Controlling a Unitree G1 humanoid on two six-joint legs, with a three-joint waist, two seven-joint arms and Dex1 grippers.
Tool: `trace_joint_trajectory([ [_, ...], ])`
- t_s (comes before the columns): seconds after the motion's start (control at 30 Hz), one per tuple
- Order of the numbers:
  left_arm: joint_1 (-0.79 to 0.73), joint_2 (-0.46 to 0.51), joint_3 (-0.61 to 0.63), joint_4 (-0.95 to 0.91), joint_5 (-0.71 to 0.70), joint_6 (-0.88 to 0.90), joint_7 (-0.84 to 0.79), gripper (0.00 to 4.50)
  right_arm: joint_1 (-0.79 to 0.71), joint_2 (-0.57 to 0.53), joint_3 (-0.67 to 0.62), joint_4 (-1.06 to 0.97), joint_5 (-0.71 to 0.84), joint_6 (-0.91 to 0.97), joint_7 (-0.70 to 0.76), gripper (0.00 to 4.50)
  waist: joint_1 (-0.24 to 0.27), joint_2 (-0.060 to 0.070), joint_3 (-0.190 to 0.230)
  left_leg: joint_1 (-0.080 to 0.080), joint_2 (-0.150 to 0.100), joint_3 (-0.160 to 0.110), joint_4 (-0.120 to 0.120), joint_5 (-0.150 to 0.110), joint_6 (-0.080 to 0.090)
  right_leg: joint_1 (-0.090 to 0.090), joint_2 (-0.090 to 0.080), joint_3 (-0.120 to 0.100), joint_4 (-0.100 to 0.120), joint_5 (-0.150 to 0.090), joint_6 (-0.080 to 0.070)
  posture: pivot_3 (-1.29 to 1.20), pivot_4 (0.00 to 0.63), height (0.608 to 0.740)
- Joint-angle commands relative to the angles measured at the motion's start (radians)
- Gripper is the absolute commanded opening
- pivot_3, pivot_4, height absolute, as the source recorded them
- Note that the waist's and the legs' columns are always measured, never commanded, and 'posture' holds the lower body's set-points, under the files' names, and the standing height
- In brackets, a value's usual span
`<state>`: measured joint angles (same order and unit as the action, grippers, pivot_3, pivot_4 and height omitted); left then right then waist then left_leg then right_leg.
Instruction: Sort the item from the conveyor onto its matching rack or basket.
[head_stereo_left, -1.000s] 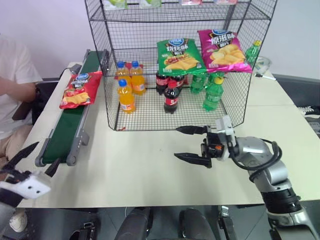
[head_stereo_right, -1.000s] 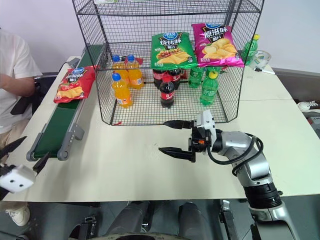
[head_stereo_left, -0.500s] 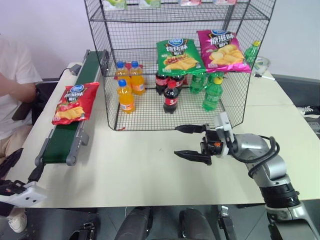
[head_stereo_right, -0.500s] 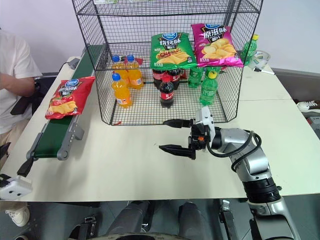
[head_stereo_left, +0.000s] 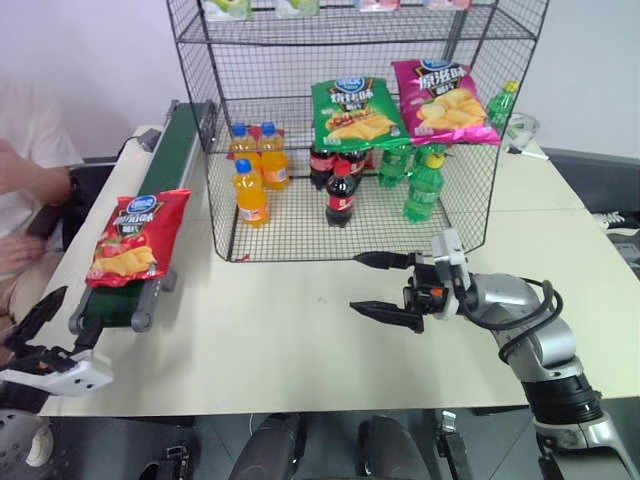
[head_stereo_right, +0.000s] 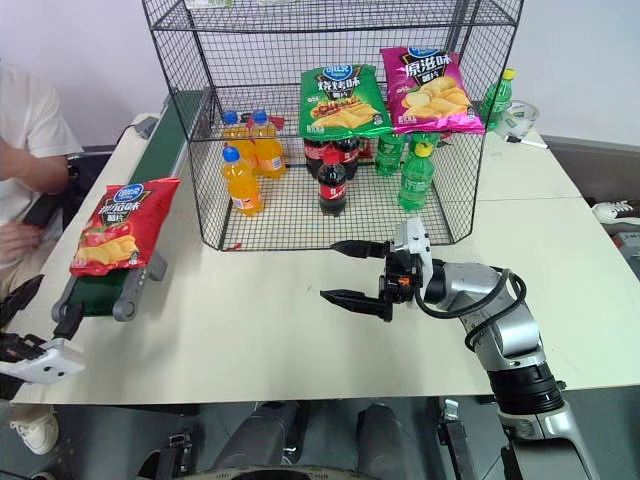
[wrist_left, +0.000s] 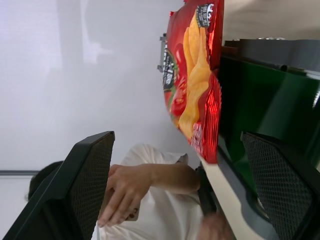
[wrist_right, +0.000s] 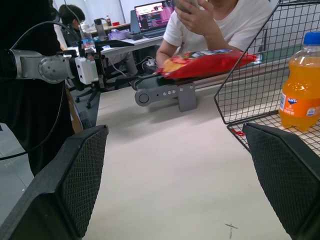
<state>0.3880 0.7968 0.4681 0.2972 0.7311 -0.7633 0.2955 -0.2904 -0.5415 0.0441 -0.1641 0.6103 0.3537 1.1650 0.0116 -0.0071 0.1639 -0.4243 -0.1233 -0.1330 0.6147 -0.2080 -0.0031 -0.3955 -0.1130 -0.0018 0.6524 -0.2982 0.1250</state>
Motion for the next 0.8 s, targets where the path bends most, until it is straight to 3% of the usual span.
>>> trace_joint_trajectory([
  [0.03, -0.003, 0.025, -0.022, 0.013, -0.007, 0.015, 0.035, 4.22, 0.006, -0.006, -0.031, -0.039, 0.006, -0.027, -0.002, 4.5, 0.0, 0.0, 0.0, 0.0, 0.0, 0.0, 0.0, 0.0, 0.0, 0.0, 0.0, 0.0, 0.0, 0.0, 0.0, 0.0, 0.15, 0.74],
  [0.7, -0.039, 0.039, -0.105, -0.001, -0.061, 0.035, 0.055, 4.22, 0.014, -0.002, -0.036, 0.004, -0.025, -0.088, 0.004, 4.5, 0.0, 0.0, 0.0, 0.0, 0.0, 0.0, 0.0, 0.0, 0.0, 0.0, 0.0, 0.0, 0.001, 0.0, 0.0, 0.0, 0.15, 0.74],
  [0.8, -0.045, 0.038, -0.107, -0.008, -0.075, 0.04, 0.041, 2.89, 0.017, -0.001, -0.036, 0.013, -0.03, -0.1, 0.009, 4.5, 0.0, 0.0, 0.0, 0.0, 0.0, 0.0, 0.0, 0.001, 0.001, 0.0, 0.0, 0.0, 0.002, 0.0, 0.0, 0.0, 0.15, 0.74],
])
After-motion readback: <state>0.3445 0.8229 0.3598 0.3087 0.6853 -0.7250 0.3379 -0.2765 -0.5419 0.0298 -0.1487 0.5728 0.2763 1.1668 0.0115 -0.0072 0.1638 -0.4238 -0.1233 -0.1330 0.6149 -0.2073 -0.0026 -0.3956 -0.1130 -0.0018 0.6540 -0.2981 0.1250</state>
